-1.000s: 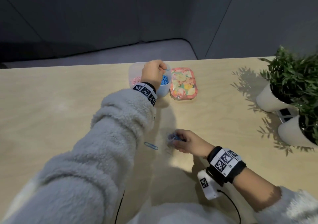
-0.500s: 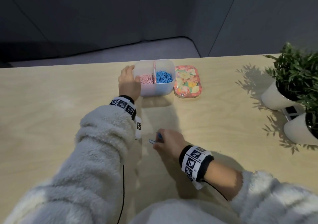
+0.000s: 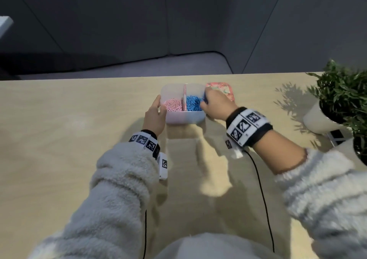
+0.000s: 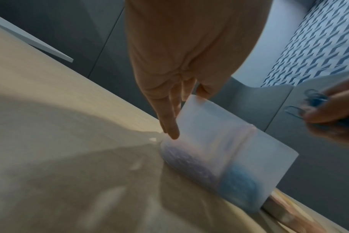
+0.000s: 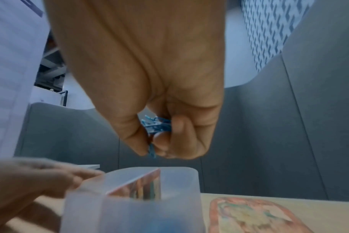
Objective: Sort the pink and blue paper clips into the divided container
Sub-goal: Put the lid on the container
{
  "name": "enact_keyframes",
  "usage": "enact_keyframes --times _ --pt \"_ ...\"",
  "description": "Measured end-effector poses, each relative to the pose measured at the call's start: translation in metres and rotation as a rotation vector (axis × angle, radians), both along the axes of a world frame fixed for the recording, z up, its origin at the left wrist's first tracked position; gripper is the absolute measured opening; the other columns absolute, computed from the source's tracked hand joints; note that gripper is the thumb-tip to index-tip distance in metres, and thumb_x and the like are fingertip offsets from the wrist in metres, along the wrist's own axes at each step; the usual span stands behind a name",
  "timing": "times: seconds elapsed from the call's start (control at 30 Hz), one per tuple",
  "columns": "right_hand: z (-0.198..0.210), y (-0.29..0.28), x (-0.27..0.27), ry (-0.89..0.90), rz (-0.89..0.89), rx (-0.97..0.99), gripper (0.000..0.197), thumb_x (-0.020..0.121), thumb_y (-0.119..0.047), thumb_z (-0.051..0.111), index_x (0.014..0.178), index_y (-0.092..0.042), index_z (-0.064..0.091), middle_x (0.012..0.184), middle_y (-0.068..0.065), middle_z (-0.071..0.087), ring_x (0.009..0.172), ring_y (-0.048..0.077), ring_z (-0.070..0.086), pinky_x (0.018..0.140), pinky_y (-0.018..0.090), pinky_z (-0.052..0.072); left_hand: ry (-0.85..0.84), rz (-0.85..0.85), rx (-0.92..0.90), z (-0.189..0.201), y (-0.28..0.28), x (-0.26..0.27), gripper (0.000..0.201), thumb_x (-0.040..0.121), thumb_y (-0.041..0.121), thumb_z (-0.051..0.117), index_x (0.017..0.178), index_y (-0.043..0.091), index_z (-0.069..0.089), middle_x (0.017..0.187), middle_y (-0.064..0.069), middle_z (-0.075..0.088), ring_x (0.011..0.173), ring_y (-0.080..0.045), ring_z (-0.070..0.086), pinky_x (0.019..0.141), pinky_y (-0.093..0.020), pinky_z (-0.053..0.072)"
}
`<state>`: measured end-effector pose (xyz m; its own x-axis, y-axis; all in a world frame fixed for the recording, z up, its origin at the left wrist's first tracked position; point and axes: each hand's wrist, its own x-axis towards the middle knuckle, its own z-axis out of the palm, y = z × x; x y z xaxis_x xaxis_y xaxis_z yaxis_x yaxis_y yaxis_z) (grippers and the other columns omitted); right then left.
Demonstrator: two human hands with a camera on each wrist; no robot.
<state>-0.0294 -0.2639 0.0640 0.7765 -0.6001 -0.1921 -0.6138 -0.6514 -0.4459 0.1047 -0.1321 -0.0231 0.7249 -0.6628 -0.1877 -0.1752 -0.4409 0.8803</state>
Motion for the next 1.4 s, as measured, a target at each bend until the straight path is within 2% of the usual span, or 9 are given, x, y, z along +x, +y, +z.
enact_keyframes --times 0.23,0.4,0.63,0.73,0.83,1.0,1.1,1.2,1.4 --pt "-0.009 -0.008 0.031 0.112 0.071 -0.028 0.034 0.088 -0.006 0.048 0.122 0.001 0.047 0.121 0.021 0.057 0.109 0.034 0.056 0.088 0.034 0.045 0.064 0.021 -0.067 0.002 0.013 -0.019 0.059 0.083 0.044 0.036 0.139 0.026 0.034 0.133 -0.006 0.053 0.113 -0.027 0.056 0.097 -0.049 0.047" --pt "-0.031 -0.048 -0.001 -0.090 -0.274 -0.132 0.031 0.089 -0.014 0.046 0.115 0.000 0.056 0.115 0.022 0.062 0.109 0.037 0.055 0.089 0.037 0.044 0.030 -0.013 -0.107 -0.008 0.017 -0.024 0.063 0.090 0.043 0.040 0.146 0.023 0.020 0.152 -0.001 0.030 0.134 -0.010 0.034 0.114 -0.032 0.027" --pt "-0.088 -0.057 -0.028 0.265 -0.592 0.017 0.088 0.075 -0.066 0.057 0.129 0.002 0.038 0.130 0.019 0.041 0.124 0.034 0.037 0.099 0.043 0.037 0.028 -0.001 -0.079 -0.004 0.022 -0.029 0.067 0.082 0.041 0.033 0.146 0.029 0.016 0.122 0.004 0.054 0.103 -0.011 0.050 0.081 -0.016 0.032" --pt "-0.093 -0.054 -0.030 0.184 -0.656 0.043 0.089 0.070 -0.062 0.066 0.126 0.002 0.039 0.131 0.019 0.039 0.125 0.034 0.035 0.100 0.042 0.036 0.025 0.000 -0.086 -0.002 0.021 -0.030 0.069 0.081 0.038 0.032 0.147 0.028 0.016 0.103 0.015 0.049 0.100 -0.006 0.042 0.074 -0.017 0.033" --pt "-0.087 -0.054 -0.036 -0.119 -0.715 0.152 0.074 0.070 -0.035 0.078 0.123 -0.004 0.036 0.125 0.015 0.044 0.113 0.032 0.048 0.093 0.039 0.041 0.029 -0.015 -0.090 -0.005 0.021 -0.029 0.066 0.084 0.041 0.031 0.147 0.030 0.014 0.127 -0.002 0.051 0.110 -0.005 0.039 0.091 -0.020 0.029" --pt "-0.043 -0.031 -0.046 -0.684 -0.668 -0.134 0.034 0.088 -0.016 0.044 0.122 -0.015 0.042 0.108 0.007 0.060 0.103 0.029 0.057 0.088 0.037 0.045 0.072 -0.055 -0.177 -0.003 0.023 -0.029 0.052 0.095 0.035 0.036 0.145 0.023 0.024 0.139 0.006 0.041 0.116 0.001 0.044 0.095 -0.009 0.035" --pt "-0.018 -0.011 -0.049 -0.915 -0.511 -0.212 0.039 0.092 -0.017 0.044 0.130 -0.010 0.042 0.127 0.002 0.053 0.116 0.009 0.050 0.102 0.026 0.038 0.151 -0.021 -0.183 -0.001 0.021 -0.025 0.056 0.094 0.035 0.040 0.145 0.019 0.022 0.142 -0.006 0.042 0.114 -0.005 0.050 0.096 -0.021 0.040" --pt "-0.011 0.004 -0.039 -1.004 -0.361 0.019 0.033 0.091 -0.012 0.051 0.124 -0.008 0.043 0.104 -0.013 0.053 0.090 -0.015 0.051 0.081 0.005 0.040 0.119 0.065 -0.222 0.012 0.017 -0.019 0.078 0.082 0.059 0.038 0.146 0.020 0.017 0.149 -0.009 0.031 0.133 -0.014 0.034 0.107 -0.028 0.027" --pt "-0.041 -0.002 0.013 -0.762 -0.454 0.350 0.028 0.092 -0.024 0.049 0.116 -0.012 0.052 0.110 0.006 0.058 0.106 0.024 0.056 0.096 0.038 0.046 0.242 0.113 -0.281 0.032 -0.013 -0.016 0.058 0.087 0.052 0.038 0.135 0.020 0.037 0.131 -0.005 0.054 0.111 -0.012 0.055 0.098 -0.033 0.043"
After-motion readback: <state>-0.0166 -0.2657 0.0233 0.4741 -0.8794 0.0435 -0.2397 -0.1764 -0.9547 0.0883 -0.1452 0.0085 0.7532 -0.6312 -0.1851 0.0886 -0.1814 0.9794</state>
